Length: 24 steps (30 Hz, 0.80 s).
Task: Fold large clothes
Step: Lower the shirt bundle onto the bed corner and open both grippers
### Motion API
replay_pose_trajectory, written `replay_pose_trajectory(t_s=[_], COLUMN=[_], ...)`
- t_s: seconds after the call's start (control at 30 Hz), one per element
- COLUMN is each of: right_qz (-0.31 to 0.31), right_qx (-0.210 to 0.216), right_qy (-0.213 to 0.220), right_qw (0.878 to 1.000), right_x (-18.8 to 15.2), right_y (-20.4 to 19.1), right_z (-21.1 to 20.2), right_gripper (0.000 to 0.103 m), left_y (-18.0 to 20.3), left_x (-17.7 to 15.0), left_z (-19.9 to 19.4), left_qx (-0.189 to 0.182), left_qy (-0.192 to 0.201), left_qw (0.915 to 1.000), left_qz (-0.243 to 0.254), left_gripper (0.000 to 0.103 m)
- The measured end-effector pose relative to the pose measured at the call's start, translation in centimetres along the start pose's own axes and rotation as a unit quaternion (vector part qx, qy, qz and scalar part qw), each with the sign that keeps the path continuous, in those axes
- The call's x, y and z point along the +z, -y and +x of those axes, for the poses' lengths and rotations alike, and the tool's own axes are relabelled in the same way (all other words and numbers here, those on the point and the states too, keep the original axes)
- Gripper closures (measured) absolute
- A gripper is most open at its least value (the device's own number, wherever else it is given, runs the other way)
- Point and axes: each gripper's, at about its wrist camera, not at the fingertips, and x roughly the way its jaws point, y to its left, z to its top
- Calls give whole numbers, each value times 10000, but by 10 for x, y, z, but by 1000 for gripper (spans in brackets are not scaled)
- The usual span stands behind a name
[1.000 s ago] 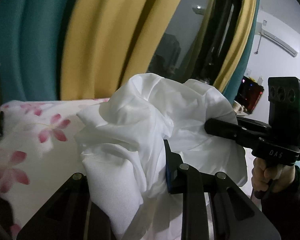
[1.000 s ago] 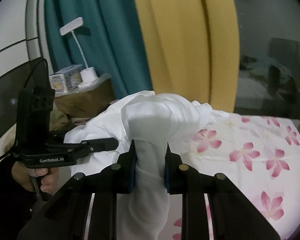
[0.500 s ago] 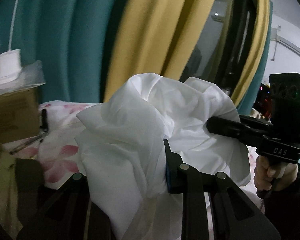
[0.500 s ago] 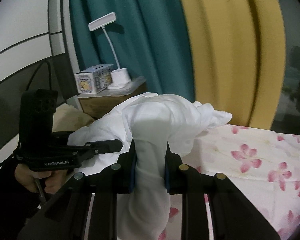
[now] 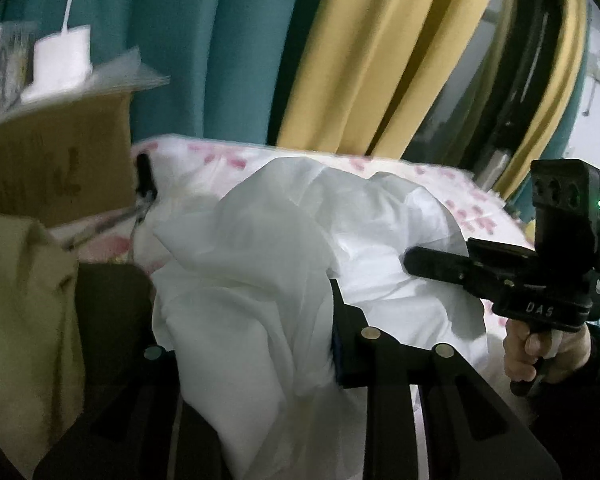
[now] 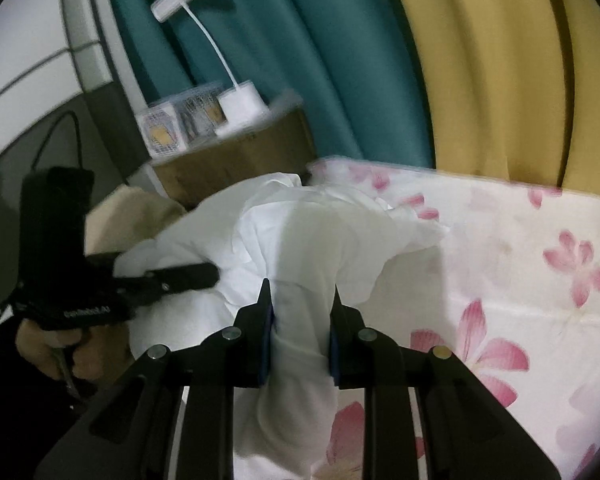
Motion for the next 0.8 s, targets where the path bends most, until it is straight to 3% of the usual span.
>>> replay_pose_trajectory(t_s=[0.17,0.33,0.43,0.53,0.63,0.7,0.8], right_qz=[257,567,597,564,589,563,501], right_qx=[-338,-577,-704,-937,-1022,-1052,-1144], right_qy=[-327,-445,-463,-419,-359,-281,-112], right_qw=[9986,9957,9947,9931,9924,9925,9921], right_x=[-13,-22,-23,-20,-17,-14,-9], right_y=[21,43,47,47,48,47,45], right_z=[17,22,21,16,10,3,-9], right_gripper=[77,62,53,45,44,44,44], left_y=[-4,-11,0,11,19,29,39], left_x=[-6,-3,1,11,21,26,26], left_z=[13,8,-5,-29,-48,-52,-31], left_qx=[340,564,1105,1760,1707,1421,903], left_qy=[-193,-265,-79,331,668,800,503], left_qw=[9992,9979,9938,9830,9822,9853,9931], left_qz=[-26,-190,121,408,411,500,549], left_gripper=[60,45,45,45,45,45,45])
